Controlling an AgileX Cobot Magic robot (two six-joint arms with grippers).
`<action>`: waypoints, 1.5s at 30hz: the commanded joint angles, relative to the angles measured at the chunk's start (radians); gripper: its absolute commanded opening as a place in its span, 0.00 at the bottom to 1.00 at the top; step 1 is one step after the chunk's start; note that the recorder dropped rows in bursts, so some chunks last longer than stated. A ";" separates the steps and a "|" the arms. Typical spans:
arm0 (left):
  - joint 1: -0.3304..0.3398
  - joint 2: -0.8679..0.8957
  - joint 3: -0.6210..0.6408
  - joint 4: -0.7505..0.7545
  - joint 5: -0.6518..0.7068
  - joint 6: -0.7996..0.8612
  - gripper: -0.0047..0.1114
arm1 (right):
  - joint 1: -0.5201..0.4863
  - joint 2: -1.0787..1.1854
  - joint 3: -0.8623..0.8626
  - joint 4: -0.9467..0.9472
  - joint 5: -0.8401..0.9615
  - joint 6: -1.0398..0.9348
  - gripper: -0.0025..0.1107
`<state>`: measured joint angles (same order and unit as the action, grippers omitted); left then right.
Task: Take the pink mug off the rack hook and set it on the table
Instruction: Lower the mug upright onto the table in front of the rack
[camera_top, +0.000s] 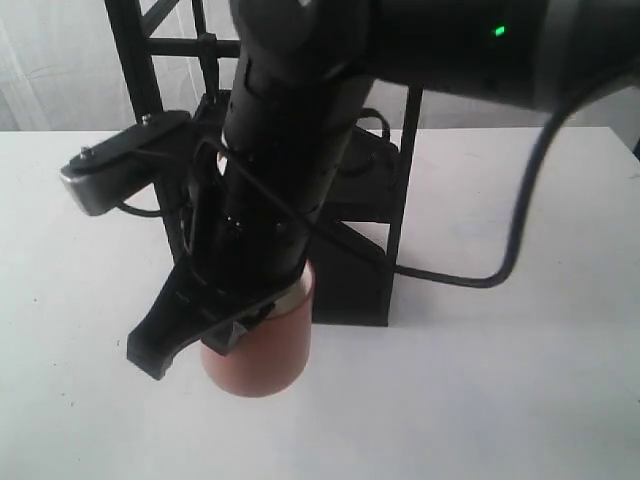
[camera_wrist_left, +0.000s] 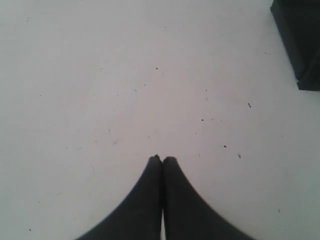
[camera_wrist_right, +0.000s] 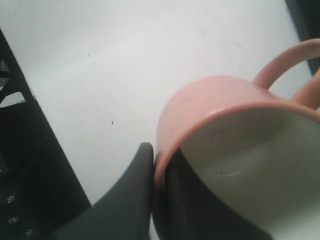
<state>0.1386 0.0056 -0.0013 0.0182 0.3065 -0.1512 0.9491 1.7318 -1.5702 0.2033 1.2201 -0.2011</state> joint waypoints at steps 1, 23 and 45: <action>-0.014 -0.006 0.001 -0.001 0.028 -0.005 0.04 | -0.003 0.050 -0.013 -0.043 0.001 0.005 0.02; -0.014 -0.006 0.001 -0.001 0.028 -0.005 0.04 | -0.003 0.174 0.048 0.036 -0.199 0.064 0.02; -0.014 -0.006 0.001 -0.001 0.028 -0.005 0.04 | -0.003 0.215 0.096 0.022 -0.279 0.075 0.02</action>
<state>0.1310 0.0043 -0.0013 0.0182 0.3065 -0.1512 0.9491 1.9505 -1.4755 0.2125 0.9596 -0.1301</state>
